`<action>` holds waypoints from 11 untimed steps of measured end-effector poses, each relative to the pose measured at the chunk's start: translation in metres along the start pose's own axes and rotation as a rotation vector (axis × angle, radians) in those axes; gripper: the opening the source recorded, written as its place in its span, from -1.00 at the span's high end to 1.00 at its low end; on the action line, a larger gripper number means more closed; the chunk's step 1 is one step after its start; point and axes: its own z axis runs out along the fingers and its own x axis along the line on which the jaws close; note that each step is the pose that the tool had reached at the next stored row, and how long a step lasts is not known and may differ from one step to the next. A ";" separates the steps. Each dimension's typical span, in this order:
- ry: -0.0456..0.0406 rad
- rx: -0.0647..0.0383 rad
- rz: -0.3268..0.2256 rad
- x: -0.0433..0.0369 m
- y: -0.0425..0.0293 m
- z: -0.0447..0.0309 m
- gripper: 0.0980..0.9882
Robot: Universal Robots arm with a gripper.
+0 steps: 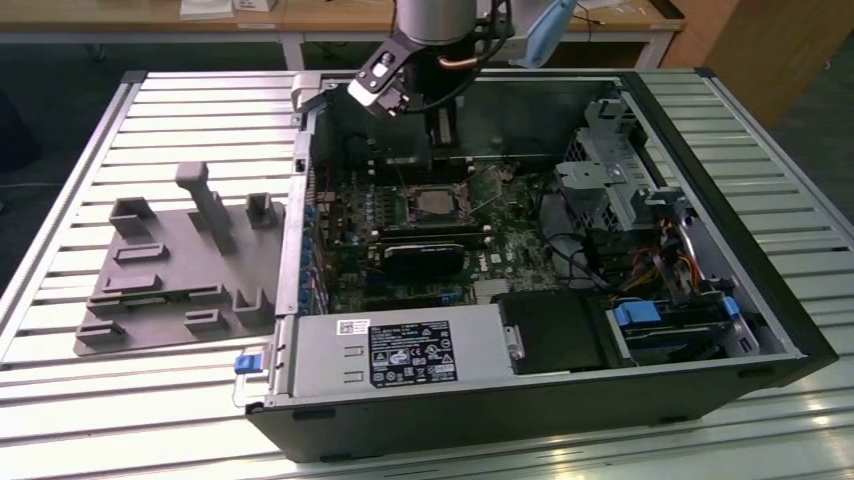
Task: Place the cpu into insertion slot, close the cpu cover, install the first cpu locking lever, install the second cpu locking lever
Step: 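Close the cpu cover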
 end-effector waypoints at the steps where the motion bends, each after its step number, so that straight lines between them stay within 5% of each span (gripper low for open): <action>1: 0.0000 0.000 0.000 0.0000 0.0002 -0.0018 0.99; 11: -0.0001 0.000 0.000 0.0000 0.0028 -0.0037 0.99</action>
